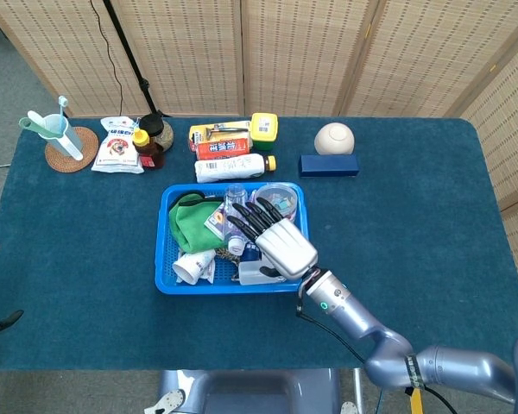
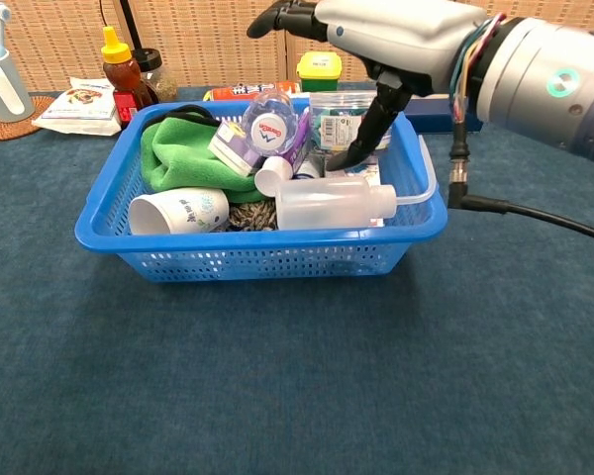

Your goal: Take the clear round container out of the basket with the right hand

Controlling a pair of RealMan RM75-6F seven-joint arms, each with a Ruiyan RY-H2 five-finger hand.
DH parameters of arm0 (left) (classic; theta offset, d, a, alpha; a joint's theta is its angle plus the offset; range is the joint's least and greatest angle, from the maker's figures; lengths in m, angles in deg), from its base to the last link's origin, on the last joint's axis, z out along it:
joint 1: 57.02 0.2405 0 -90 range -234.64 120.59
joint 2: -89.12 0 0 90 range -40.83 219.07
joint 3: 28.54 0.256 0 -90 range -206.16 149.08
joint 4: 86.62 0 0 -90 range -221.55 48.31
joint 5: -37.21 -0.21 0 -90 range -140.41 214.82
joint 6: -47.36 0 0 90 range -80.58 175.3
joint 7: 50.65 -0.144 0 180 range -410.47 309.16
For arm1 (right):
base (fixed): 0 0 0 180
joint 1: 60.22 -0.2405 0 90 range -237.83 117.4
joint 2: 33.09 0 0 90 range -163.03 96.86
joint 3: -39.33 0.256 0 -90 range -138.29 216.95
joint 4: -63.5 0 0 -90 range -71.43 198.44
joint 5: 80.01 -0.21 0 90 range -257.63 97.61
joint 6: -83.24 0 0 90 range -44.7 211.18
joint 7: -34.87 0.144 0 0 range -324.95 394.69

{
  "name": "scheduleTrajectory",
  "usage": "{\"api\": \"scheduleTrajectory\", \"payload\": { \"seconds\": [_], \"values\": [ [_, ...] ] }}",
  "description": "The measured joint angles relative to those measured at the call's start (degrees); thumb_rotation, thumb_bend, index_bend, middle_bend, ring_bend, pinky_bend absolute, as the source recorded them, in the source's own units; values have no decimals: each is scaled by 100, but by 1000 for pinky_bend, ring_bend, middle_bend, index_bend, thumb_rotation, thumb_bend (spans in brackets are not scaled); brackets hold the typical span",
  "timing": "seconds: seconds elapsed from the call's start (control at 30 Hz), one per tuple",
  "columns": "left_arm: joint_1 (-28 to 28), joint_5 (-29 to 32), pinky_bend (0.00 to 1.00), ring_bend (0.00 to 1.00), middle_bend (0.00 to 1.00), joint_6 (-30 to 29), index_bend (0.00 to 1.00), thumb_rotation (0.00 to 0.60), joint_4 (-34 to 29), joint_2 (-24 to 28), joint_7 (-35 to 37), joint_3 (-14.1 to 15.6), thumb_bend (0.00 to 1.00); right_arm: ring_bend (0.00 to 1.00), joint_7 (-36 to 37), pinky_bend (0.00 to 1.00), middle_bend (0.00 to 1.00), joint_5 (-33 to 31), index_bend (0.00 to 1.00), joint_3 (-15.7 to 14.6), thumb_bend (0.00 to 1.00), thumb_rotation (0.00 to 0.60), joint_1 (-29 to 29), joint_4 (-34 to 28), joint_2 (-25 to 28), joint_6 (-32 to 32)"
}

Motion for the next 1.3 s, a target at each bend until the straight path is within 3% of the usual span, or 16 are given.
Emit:
{"api": "scheduleTrajectory", "payload": {
  "seconds": [0.67, 0.97, 1.03, 1.13, 1.3],
  "values": [
    [25, 78, 0, 0, 0, -30, 0, 600, 139, 51, 336, -33, 0, 0, -346, 6, 0, -367, 0, 129, 0, 600, -548, 1092, -874, 87],
    [32, 105, 0, 0, 0, -25, 0, 600, 163, 61, 416, -43, 0, 0, -392, 207, 1, -548, 3, 159, 0, 600, -737, 1415, -1190, 38],
    [15, 124, 0, 0, 0, 28, 0, 600, 172, 67, 443, -43, 0, 11, -408, 274, 26, -549, 28, 168, 8, 600, -776, 1488, -1262, 59],
    [-9, 157, 0, 0, 0, 72, 0, 600, 188, 77, 494, -55, 0, 76, -417, 354, 106, -514, 102, 179, 116, 600, -827, 1643, -1362, 104],
    [-13, 170, 0, 0, 0, 87, 0, 600, 210, 88, 556, -59, 0, 286, -312, 526, 333, -330, 407, 170, 293, 600, -885, 1932, -1511, 266]
  ]
}}
